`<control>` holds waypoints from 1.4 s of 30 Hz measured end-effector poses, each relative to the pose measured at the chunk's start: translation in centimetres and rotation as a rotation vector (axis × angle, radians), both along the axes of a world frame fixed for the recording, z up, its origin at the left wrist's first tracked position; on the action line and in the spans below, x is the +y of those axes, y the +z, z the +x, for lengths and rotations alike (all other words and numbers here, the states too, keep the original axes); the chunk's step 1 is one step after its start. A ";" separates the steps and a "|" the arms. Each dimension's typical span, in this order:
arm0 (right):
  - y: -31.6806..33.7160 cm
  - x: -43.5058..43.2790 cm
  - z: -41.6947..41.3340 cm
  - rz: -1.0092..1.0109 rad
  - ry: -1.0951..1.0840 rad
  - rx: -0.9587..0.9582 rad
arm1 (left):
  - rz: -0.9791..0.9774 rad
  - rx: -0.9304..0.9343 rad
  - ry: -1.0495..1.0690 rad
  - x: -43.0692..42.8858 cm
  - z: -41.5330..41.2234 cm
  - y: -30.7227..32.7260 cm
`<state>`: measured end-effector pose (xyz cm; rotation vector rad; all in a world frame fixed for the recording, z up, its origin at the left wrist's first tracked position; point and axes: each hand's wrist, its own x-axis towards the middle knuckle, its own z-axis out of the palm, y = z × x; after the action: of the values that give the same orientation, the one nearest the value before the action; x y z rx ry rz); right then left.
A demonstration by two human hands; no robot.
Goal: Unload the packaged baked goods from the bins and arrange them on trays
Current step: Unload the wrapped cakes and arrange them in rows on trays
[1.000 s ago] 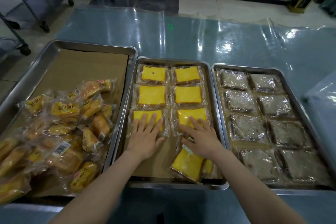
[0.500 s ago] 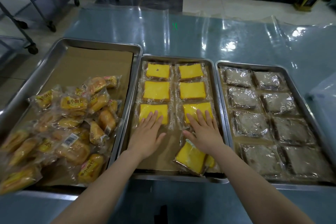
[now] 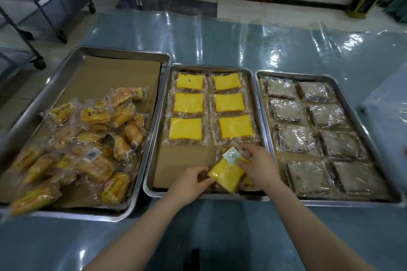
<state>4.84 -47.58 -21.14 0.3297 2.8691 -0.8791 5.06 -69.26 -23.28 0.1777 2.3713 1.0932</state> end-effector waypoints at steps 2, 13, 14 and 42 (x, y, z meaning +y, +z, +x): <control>0.5 -0.8 -0.2 -0.125 -0.055 0.019 | 0.044 -0.006 0.101 0.1 -0.1 0.1; 0.3 -6.7 -1.0 -0.273 0.024 0.051 | -0.046 0.623 0.224 -7.0 -0.6 4.0; -0.1 -7.1 -0.9 -0.206 0.064 0.042 | -0.109 0.684 0.161 -7.6 -0.3 3.9; -2.8 -0.2 2.5 0.340 0.362 0.047 | -0.589 0.273 -0.379 -2.5 1.4 -1.0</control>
<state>7.30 -47.82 -23.93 -0.1827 2.9742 -0.3409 6.48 -71.79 -24.25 0.5597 2.6371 0.1856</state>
